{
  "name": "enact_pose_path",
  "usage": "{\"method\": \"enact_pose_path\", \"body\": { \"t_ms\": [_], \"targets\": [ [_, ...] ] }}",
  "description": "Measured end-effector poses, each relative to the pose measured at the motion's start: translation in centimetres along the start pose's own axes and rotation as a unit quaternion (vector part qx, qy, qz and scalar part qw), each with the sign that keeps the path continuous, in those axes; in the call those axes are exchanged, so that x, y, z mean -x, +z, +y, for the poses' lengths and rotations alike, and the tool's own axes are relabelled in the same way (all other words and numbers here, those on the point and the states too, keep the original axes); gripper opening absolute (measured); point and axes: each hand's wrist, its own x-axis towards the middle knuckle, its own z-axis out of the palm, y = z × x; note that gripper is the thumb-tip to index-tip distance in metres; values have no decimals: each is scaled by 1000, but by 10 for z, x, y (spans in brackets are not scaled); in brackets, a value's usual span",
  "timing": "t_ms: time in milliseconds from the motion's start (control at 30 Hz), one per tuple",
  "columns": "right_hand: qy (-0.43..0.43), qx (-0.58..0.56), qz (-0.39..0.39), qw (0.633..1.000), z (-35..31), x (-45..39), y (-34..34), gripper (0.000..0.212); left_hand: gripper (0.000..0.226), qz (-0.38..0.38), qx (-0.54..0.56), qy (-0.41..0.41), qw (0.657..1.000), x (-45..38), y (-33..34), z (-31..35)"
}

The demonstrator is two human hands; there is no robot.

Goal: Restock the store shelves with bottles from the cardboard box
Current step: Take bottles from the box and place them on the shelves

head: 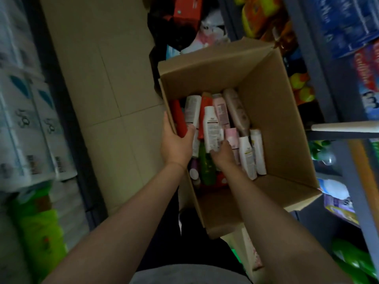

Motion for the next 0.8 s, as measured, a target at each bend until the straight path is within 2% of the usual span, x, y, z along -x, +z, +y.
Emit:
{"method": "enact_pose_path", "body": {
  "t_ms": [133,267,400,533,600,667,733,800],
  "targets": [
    [-15,66,53,996,-11,-9,22,67,76,11,-17,-11,1000,-2,1,-6],
    [-17,84,33,996,-18,-19,27,80,75,16,-31,-13,999,-1,3,-6],
    [45,-61,-33,997,-23,-20,11,70,73,25,-38,-3,999,0,9,-4],
    [86,-236,-85,964,-18,7,-18,44,73,19,-45,-3,999,-1,8,-2],
    [44,-309,-121,942,-14,31,-34,39,75,7,-44,-3,999,-3,3,-3],
    [-15,-367,-127,921,-11,58,-52,30,87,-13,-56,-15,998,-1,-5,1],
    [-62,-414,-126,899,-11,87,-74,39,99,2,-122,4,993,11,-8,16],
    [-102,-436,-120,886,-14,118,-103,47,87,4,-136,77,988,34,-6,50]
  ]
}}
